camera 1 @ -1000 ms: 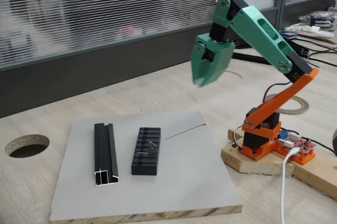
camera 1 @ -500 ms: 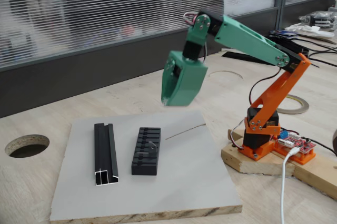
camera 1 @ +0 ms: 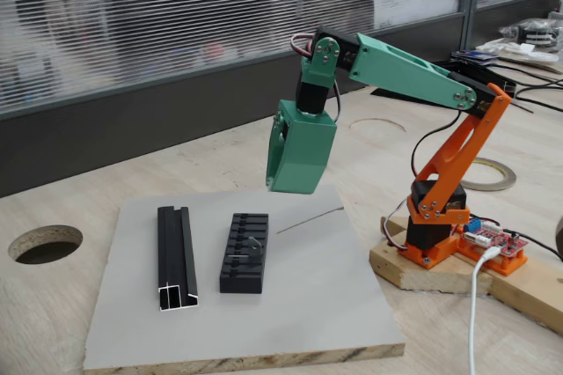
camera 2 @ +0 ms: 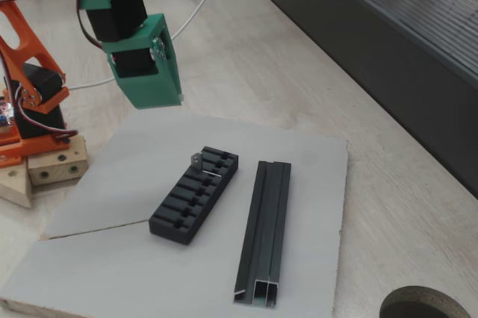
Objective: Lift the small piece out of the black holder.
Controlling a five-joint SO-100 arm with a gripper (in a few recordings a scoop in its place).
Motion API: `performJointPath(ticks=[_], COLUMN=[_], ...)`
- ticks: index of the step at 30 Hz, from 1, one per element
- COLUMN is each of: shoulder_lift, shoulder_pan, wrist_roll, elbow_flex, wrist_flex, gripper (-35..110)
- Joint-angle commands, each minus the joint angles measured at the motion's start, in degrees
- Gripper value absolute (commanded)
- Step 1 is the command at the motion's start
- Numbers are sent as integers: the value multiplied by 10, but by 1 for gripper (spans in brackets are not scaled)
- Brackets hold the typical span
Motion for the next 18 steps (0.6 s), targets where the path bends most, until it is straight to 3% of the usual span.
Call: performJointPath(ticks=[1,18], shoulder_lift=[11,11], shoulder_pan=[-4,-4], wrist_roll=[14,14], elbow_flex=[3,4], wrist_flex=[4,11], gripper=[10,11])
